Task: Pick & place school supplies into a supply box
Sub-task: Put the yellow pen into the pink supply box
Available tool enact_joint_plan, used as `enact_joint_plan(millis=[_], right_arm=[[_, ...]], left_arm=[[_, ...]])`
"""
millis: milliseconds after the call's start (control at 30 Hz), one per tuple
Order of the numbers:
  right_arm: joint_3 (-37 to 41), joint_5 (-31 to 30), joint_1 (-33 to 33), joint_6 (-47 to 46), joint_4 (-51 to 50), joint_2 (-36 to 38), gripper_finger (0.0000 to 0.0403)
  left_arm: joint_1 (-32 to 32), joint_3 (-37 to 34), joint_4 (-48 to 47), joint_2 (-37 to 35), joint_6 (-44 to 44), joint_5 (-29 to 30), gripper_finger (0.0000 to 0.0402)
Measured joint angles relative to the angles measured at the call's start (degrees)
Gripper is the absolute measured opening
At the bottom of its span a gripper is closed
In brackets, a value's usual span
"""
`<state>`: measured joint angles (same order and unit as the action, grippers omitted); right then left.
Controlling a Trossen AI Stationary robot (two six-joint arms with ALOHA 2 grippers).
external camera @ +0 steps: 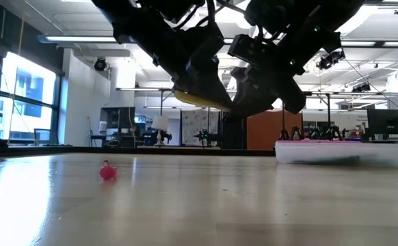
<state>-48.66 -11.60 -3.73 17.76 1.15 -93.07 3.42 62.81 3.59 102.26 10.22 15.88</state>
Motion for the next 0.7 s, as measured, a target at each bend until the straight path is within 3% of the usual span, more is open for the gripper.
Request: enact_joint_plan(millis=[233,367,533,700], right_arm=[[0.0,0.2,-0.1,-5.1,-2.4,0.0,0.0011],[0.0,-9.8,-0.1,-9.8,-8.6,0.0,0.0027],[0.0,-26.7,0.0,-22.4,-27.3,1.3,0.0018],[0.0,-28.9,-0.1,-37.7,-41.9,3.9,0.0006]], left_arm=[[0.0,0.1,0.0,0.0,-0.1,1.6,0.0169],[0.0,0.1,-0.2,0.0,0.3,6.2,0.0182],[-0.1,0.1,-0.8,0.0,0.5,9.0,0.0179],[-0.1,0.1,-0.7,0.0,0.5,8.9,0.0173]])
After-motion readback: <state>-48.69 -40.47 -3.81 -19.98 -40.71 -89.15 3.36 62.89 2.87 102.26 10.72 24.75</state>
